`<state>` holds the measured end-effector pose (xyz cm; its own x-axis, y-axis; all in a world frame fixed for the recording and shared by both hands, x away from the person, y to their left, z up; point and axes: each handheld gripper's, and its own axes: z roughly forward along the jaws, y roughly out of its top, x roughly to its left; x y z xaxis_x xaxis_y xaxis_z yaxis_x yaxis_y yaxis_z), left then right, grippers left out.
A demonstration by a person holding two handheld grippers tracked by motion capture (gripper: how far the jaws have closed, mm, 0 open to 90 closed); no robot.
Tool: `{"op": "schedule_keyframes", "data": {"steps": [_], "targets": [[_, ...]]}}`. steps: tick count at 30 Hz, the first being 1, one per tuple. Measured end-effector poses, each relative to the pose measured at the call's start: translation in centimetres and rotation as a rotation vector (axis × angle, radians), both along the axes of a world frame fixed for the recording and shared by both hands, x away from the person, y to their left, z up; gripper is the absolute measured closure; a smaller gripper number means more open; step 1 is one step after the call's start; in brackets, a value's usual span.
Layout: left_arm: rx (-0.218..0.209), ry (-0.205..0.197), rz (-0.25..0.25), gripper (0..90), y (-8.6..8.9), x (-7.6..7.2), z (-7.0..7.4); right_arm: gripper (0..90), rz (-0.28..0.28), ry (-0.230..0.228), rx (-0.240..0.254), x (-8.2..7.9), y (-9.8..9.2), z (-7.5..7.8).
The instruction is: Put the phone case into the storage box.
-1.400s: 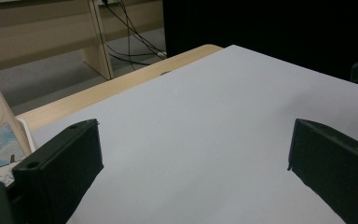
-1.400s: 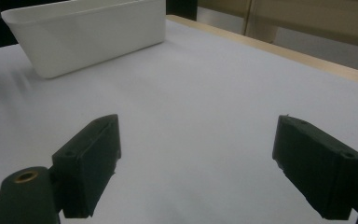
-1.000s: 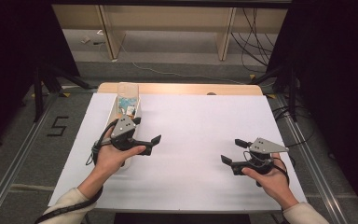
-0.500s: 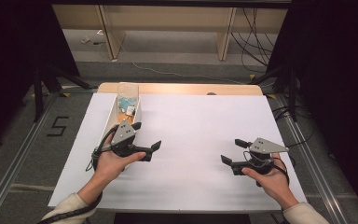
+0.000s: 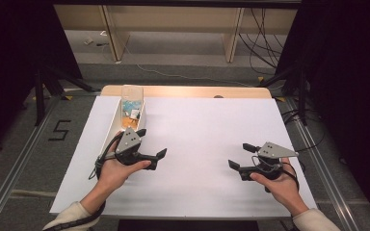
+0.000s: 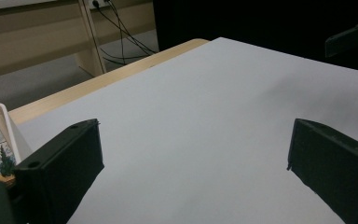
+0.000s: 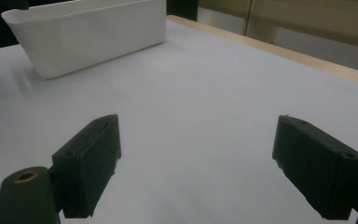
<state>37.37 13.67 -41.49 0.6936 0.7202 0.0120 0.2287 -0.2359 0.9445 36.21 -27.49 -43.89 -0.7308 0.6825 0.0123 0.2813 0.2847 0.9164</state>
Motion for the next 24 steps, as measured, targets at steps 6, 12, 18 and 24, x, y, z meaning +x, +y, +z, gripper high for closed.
{"op": "schedule_keyframes", "data": {"steps": [6,12,18,24], "targets": [[0.005,-0.001,-0.004,2.3,-0.07,-0.04,-0.11,16.0,0.001,-0.001,-0.001,0.01,-0.04,0.00],[0.008,0.002,-0.005,2.4,-0.06,0.01,-0.25,16.0,0.001,0.000,0.002,0.04,-0.08,-0.02],[0.007,0.000,-0.006,2.4,-0.15,-0.05,-0.18,16.0,-0.002,-0.001,0.003,0.06,-0.14,0.00],[0.012,0.001,-0.007,2.5,-0.22,-0.03,-0.26,16.1,-0.005,-0.001,0.003,0.07,-0.21,-0.01]]}}
